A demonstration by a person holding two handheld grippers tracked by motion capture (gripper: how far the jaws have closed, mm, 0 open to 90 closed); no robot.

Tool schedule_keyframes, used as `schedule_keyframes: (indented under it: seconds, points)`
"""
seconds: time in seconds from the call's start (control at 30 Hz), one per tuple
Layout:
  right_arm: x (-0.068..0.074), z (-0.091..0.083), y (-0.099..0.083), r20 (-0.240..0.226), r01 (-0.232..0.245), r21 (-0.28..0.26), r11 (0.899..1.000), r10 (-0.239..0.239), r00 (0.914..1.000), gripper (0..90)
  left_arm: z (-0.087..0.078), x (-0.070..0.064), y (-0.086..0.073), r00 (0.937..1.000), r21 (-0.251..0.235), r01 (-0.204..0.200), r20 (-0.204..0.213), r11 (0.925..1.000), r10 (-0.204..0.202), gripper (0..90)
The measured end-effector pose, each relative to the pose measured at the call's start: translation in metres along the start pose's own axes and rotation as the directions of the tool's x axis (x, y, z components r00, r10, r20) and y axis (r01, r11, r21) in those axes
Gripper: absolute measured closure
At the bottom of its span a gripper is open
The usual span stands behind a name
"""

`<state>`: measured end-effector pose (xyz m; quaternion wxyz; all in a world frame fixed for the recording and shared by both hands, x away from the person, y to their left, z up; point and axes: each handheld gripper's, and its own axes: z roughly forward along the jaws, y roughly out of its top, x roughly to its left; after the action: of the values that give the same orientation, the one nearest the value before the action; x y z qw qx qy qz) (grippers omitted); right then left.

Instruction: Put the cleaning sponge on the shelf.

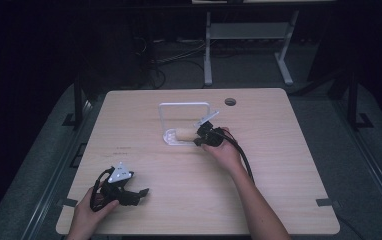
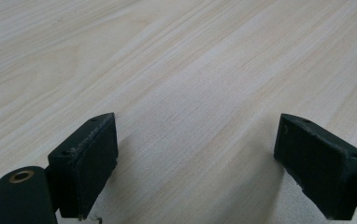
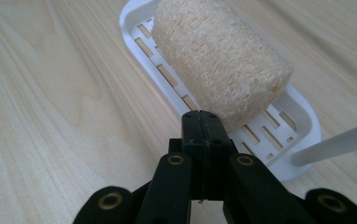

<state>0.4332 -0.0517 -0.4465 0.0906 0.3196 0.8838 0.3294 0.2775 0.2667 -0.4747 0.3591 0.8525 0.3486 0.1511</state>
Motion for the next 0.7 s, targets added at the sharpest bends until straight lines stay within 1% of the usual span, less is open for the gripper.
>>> schedule_keyframes:
  seconds: [0.17, 0.37, 0.4, 0.53, 0.57, 0.7]
  points:
    - [0.004, -0.003, 0.0, -0.02, 0.004, -0.008, 1.0, -0.004, 0.9998, 87.7, 0.0, 0.0, 0.0, 1.0, 0.003, -0.004, 0.0, 1.0, 0.004, 13.1]
    - [0.01, -0.009, -0.001, -0.025, 0.021, -0.014, 1.0, -0.022, 0.9994, 84.6, 0.0, 0.0, 0.0, 1.0, 0.002, -0.003, -0.001, 1.0, 0.003, 13.1]
    - [0.011, -0.01, -0.002, -0.034, 0.025, -0.019, 1.0, -0.025, 0.9991, 83.7, 0.0, 0.0, 0.0, 1.0, 0.0, 0.0, 0.0, 1.0, 0.0, 13.1]
    - [0.016, -0.015, -0.006, -0.036, 0.04, -0.019, 0.999, -0.041, 0.9985, 78.8, 0.0, 0.0, 0.0, 1.0, 0.0, -0.001, 0.0, 1.0, 0.001, 13.1]
    - [0.016, -0.017, -0.008, -0.032, 0.05, -0.02, 0.999, -0.051, 0.9982, 77.6, 0.0, 0.0, 0.0, 1.0, -0.001, -0.001, -0.001, 1.0, 0.001, 13.1]
    - [0.017, -0.022, -0.013, -0.027, 0.047, -0.022, 0.999, -0.048, 0.9985, 73.0, 0.0, 0.0, 0.0, 1.0, -0.001, 0.001, -0.002, 1.0, -0.001, 13.1]
